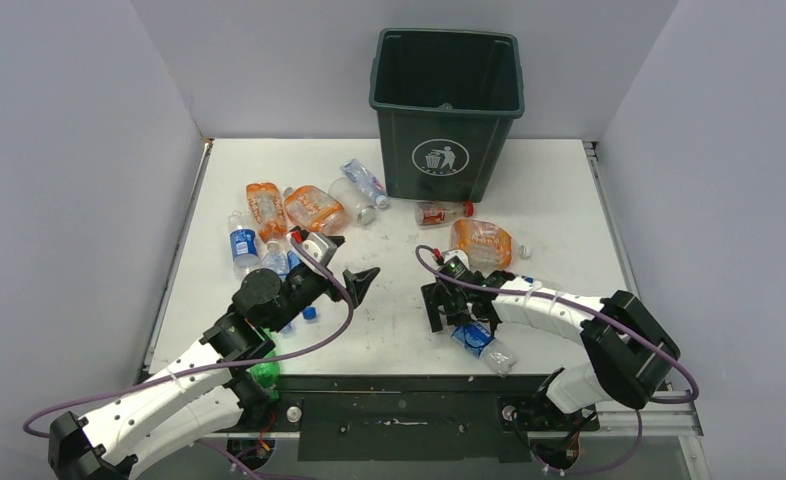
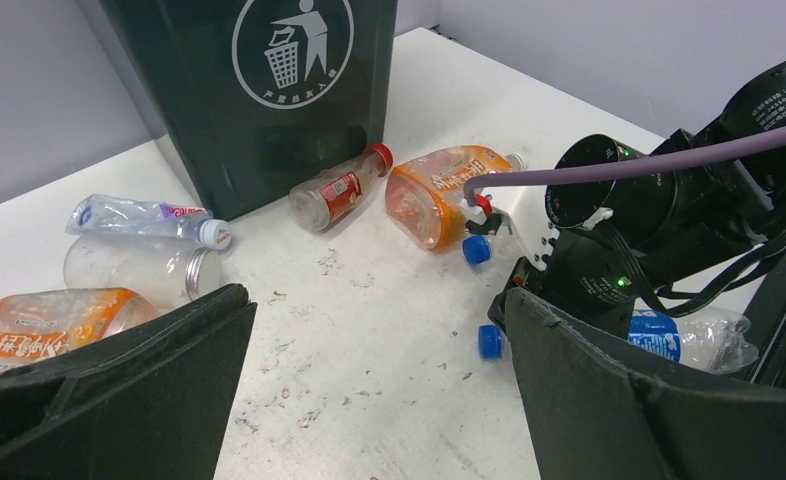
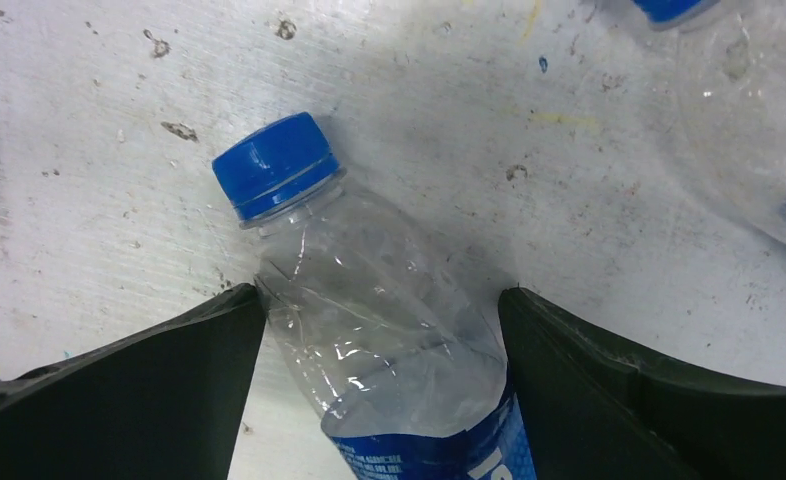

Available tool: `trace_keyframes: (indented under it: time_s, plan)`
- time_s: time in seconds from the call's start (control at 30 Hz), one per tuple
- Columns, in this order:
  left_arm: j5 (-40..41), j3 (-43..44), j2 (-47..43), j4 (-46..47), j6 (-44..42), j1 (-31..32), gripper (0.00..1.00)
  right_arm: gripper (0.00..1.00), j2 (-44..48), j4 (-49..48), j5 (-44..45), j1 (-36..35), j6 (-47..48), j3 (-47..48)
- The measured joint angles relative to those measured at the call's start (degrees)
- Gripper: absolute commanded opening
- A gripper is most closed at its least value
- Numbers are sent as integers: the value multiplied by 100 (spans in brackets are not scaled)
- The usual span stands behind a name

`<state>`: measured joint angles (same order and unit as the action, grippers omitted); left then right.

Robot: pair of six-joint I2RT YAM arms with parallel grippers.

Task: Put the plastic bottles in the bin
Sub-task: Pick up the plastic bottle at the center of the board.

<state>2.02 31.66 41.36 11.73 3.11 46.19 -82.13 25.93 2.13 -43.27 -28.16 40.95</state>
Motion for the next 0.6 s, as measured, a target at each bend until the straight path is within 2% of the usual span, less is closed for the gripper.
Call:
trace_keyframes:
  time_s: [0.1, 0.3, 0.47, 0.5, 0.53, 0.6]
  plan:
    - [0, 0, 7, -2, -37, 0, 96, 71, -7, -162, 2, -24, -7, -13]
    - [2, 0, 7, -2, -63, 0, 96, 38, -61, -533, -168, -24, -129, -20]
    - [2, 0, 4, -2, -63, 0, 96, 21, -66, -686, -350, -33, -262, -24]
    - [2, 0, 0, -2, -61, 0, 96, 11, -28, -721, -400, -33, -297, -42]
    - [2, 0, -4, 0, -59, 0, 96, 6, 57, -745, -442, -44, -334, -72]
    - [2, 0, -22, 2, -37, 0, 96, 5, 398, -780, -511, -83, -417, -129]
